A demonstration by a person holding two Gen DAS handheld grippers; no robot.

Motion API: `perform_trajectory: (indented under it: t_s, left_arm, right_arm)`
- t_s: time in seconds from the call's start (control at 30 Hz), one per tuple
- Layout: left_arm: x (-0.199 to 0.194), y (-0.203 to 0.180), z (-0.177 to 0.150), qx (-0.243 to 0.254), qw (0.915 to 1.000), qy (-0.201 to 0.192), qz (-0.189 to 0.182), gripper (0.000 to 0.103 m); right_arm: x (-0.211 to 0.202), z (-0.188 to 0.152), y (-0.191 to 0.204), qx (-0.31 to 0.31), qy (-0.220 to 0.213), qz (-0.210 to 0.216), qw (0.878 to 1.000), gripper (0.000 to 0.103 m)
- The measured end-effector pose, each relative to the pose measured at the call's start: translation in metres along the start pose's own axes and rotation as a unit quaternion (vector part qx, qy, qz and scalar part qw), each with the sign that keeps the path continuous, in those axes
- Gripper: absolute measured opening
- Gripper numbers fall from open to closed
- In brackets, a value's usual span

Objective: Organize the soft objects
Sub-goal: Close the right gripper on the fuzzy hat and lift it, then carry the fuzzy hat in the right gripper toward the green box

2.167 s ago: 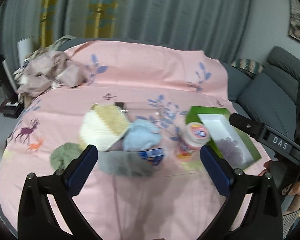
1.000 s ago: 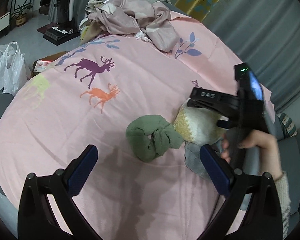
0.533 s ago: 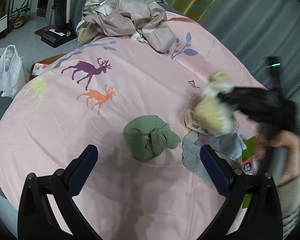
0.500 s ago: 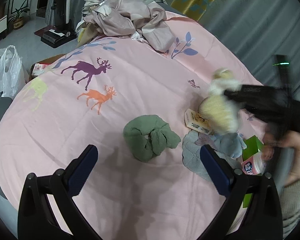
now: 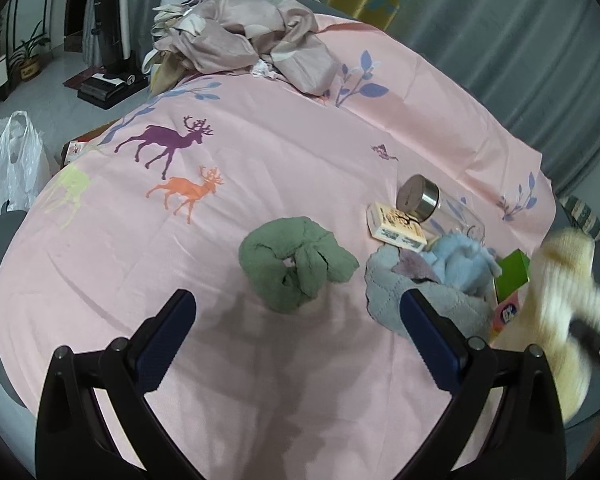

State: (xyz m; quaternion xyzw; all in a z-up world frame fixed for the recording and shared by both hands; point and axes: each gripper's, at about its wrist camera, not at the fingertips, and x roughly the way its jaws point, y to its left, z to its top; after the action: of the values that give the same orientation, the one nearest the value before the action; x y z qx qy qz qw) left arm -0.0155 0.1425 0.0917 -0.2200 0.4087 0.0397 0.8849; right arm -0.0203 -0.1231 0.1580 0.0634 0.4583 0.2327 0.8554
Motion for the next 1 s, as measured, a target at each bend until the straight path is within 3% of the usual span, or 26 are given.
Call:
perform_trajectory:
  t_s: [0.17, 0.33, 0.43, 0.5, 0.57, 0.67, 0.8, 0.9, 1.0]
  left_arm:
    - [0.005, -0.006, -0.004, 0.01, 0.9999, 0.01, 0.006, 0.101]
    - [0.009, -0.013, -0.009, 0.021, 0.9995, 0.022, 0.002, 0.101]
    - [0.013, -0.018, -0.013, 0.029, 0.9988, 0.038, -0.011, 0.101]
    - [0.016, -0.022, -0.016, 0.034, 0.9978, 0.053, -0.023, 0.101]
    - [0.018, -0.029, -0.021, 0.043, 0.9957, 0.072, -0.039, 0.101]
    - [0.019, -0.042, -0.029, 0.058, 0.9879, 0.105, -0.097, 0.101]
    - [0.017, -0.07, -0.048, 0.096, 0.9702, 0.147, -0.167, 0.099]
    - [0.021, -0.09, -0.065, 0.133, 0.9603, 0.168, -0.179, 0.095]
    - [0.031, -0.106, -0.082, 0.166, 0.9542, 0.186, -0.165, 0.091]
  right_arm:
    - [0.031, -0.044, -0.024, 0.043, 0.049, 0.007, 0.998, 0.024]
    - [0.07, -0.058, -0.042, 0.087, 0.097, -0.006, 0.991, 0.029]
    - [0.078, -0.057, -0.045, 0.103, 0.099, -0.023, 0.989, 0.054]
    - [0.069, -0.056, -0.046, 0.107, 0.078, -0.023, 0.991, 0.077]
    - [0.057, -0.055, -0.048, 0.106, 0.061, -0.025, 0.992, 0.082]
    - [0.039, -0.056, -0.056, 0.119, 0.03, -0.032, 0.992, 0.082]
    - [0.035, -0.061, -0.068, 0.147, 0.02, 0.008, 0.989, 0.082]
    - [0.052, -0.066, -0.073, 0.164, 0.042, 0.025, 0.985, 0.082]
    - [0.064, -0.071, -0.076, 0.169, 0.054, 0.018, 0.984, 0.082]
